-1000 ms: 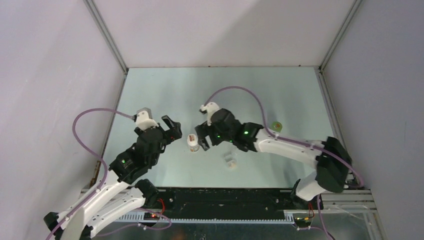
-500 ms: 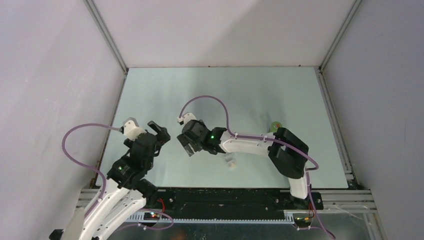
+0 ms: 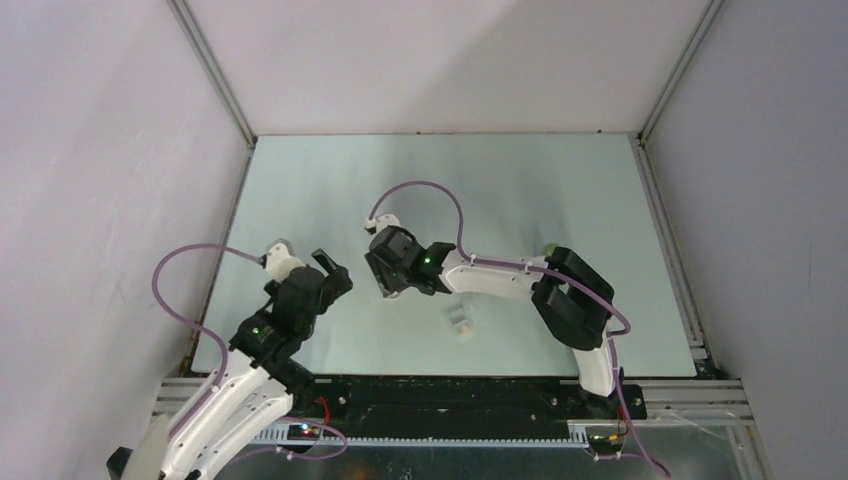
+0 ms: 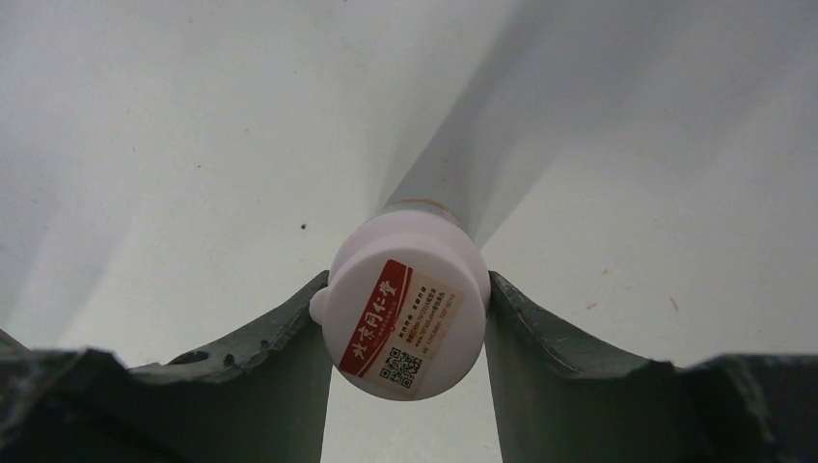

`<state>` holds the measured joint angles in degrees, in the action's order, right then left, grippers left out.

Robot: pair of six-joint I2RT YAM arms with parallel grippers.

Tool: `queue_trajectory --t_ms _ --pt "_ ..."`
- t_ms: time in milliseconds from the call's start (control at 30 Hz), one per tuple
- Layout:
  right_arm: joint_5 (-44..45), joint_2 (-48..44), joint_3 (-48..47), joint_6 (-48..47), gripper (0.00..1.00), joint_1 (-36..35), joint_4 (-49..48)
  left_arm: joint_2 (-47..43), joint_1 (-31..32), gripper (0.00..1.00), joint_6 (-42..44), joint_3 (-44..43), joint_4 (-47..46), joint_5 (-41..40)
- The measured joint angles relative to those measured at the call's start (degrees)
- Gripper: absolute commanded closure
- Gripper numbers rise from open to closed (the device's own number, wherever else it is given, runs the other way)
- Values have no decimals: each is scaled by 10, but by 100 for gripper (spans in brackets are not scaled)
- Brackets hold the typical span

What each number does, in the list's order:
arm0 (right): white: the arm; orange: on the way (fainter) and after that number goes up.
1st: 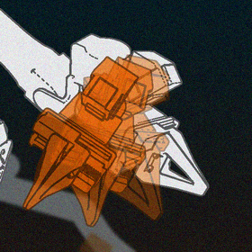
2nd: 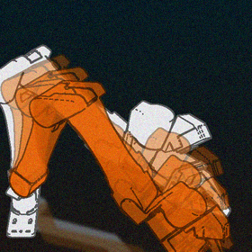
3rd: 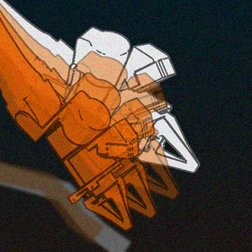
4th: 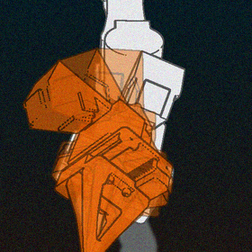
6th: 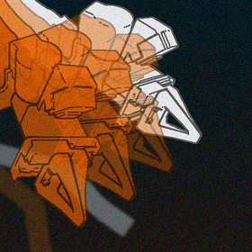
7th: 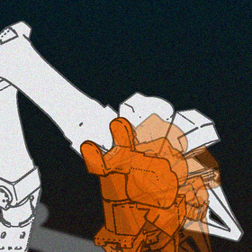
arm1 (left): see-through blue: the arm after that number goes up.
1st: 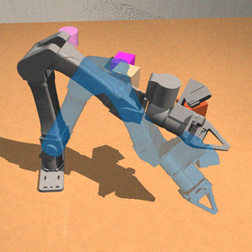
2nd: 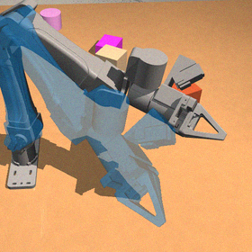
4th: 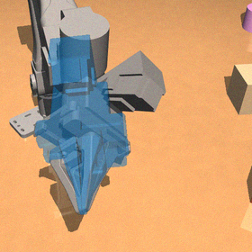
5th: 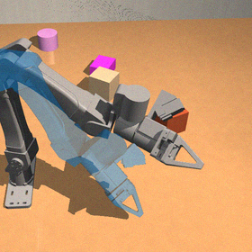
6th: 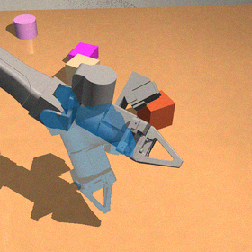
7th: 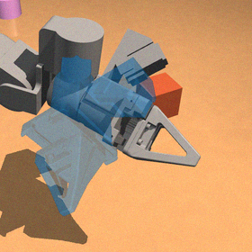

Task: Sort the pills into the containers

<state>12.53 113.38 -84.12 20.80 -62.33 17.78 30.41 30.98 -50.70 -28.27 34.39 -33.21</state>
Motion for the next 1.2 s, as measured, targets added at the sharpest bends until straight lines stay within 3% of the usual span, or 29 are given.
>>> queue_trajectory --t_ms 233,433,733,967,1200 --pt "-21 -75 39 2 55 31 41 66 23 1 41 4 -60 64" --pt "-64 -200 61 1 55 89 84 118 116 1 113 3 -144 90" --pt "-179 -351 78 13 54 137 153 145 274 1 322 -10 -326 168" --pt "-246 -419 80 27 53 132 171 146 288 3 405 -10 -426 226" --pt "-274 -427 82 36 53 127 171 145 290 9 449 -10 -461 290"
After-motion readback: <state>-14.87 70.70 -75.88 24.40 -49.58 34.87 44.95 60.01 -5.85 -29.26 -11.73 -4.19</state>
